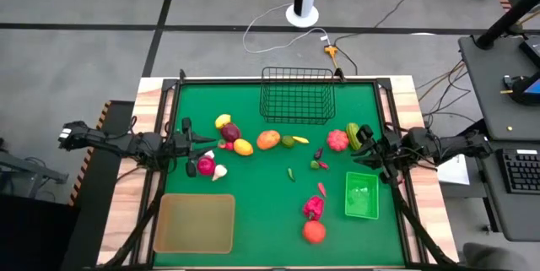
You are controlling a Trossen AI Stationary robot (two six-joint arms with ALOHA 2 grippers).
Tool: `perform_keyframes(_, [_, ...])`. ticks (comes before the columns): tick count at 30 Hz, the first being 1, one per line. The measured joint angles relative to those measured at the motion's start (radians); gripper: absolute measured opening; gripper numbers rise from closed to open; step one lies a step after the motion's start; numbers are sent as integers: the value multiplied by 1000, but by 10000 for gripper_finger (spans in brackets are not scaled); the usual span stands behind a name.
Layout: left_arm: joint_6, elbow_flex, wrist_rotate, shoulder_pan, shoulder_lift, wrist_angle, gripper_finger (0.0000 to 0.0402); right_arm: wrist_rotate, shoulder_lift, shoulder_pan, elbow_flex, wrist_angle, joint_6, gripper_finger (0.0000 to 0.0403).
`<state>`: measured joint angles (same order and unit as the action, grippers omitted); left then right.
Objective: Sort produce into baskets
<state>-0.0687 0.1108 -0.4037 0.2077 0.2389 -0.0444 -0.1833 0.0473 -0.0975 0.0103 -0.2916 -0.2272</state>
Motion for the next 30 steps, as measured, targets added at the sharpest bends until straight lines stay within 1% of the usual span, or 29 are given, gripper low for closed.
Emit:
perform_keyframes(9, [0,0,0,0,0,0,76,0,0,0,0,0,0,86])
perform_keyframes(21, [0,0,0,0,0,0,76,0,0,0,0,0,0,69])
perform_keyframes(30, [0,0,0,0,0,0,76,0,0,0,0,0,0,80])
